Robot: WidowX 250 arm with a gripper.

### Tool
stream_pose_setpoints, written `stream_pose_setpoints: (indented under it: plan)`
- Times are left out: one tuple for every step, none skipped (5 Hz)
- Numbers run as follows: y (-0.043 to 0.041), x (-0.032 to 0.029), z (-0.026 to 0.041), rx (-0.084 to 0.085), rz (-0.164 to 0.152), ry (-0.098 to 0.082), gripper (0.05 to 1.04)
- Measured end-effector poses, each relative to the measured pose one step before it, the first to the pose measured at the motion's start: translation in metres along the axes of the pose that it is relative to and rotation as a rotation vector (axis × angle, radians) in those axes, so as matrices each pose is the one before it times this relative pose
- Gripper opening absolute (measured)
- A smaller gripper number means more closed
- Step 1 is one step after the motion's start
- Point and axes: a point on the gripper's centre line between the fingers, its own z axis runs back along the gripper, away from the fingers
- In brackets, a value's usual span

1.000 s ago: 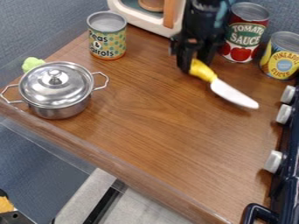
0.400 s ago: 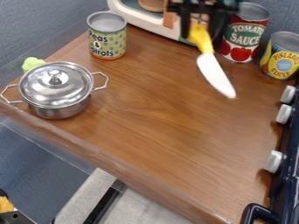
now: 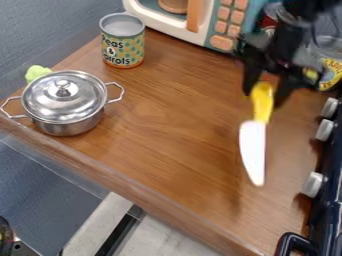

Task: Move knife to lower right side of table

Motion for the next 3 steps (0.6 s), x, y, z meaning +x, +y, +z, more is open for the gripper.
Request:
stream_pose_setpoints:
  plan:
    - [-0.00760,-0.01267,-0.01070,-0.0119,-0.0600,0.0311,0.530]
    - [-0.00486,-0.00612,-0.00472,0.0031,-0.0556,0.0037,0.530]
    - [-0.00162,-0.00037,-0.00781,0.0027,-0.0165,0.0100,0.530]
